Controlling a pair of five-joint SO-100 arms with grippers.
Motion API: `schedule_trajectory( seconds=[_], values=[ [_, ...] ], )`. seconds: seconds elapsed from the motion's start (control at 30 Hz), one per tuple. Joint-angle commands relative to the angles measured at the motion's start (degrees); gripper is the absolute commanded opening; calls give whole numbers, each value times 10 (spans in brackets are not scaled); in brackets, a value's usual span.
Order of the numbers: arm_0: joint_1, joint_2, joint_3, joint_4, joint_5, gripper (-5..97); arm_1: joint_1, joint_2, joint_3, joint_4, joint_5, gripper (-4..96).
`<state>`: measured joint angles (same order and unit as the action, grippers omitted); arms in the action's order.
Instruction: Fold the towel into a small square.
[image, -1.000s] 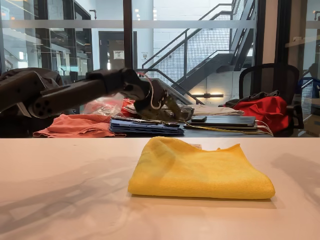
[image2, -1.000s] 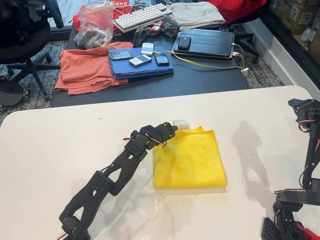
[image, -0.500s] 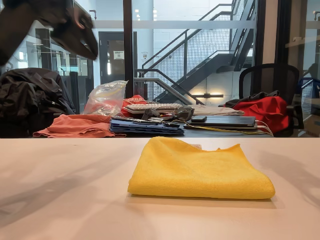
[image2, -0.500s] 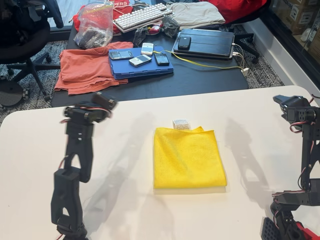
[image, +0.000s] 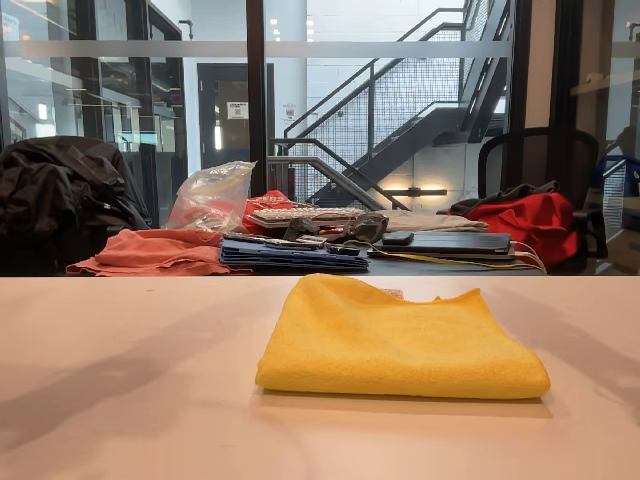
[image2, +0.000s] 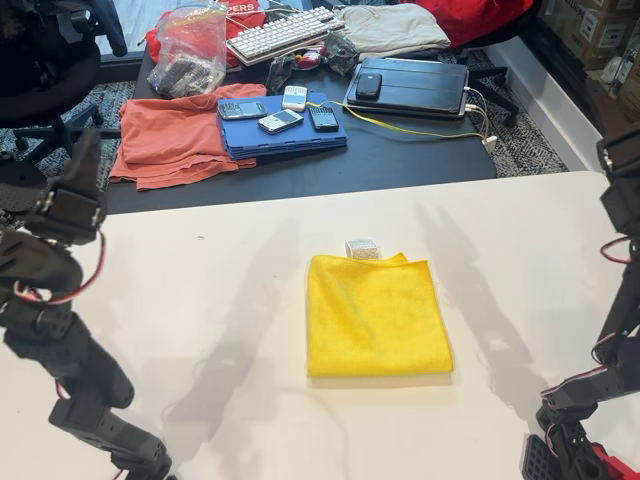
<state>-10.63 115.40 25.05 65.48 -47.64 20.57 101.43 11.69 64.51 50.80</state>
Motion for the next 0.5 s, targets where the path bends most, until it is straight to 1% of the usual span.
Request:
schedule_trajectory(
  seconds=[0.0, 0.07, 0.1, 0.2, 0.23, 0.3, 0.33, 0.4, 0.47],
  values=[
    [-16, -3, -20, -6, -63, 240, 0, 3, -2, -21, 46, -19],
    [-45, -3, -24, -1, -122, 192, 0, 3, -7, -40, 63, -19],
    [-59, -3, -25, 2, -143, 153, 0, 4, -8, -48, 69, -19],
    [-108, -4, -28, -4, -181, 1, 0, 11, -8, -79, 71, -19],
    [-121, -4, -29, -5, -190, -25, 0, 14, -8, -91, 72, -19],
    [-142, -4, -30, -6, -207, -7, -7, 15, -8, -115, 75, -19],
    [-144, -4, -30, -6, -219, 15, -8, 15, -8, -120, 83, -19],
    [-144, -8, -30, -6, -247, 15, -8, 15, -4, -136, 120, -19],
    [-144, -10, -30, -11, -278, -5, -1, 14, -4, -142, 168, -19]
  ],
)
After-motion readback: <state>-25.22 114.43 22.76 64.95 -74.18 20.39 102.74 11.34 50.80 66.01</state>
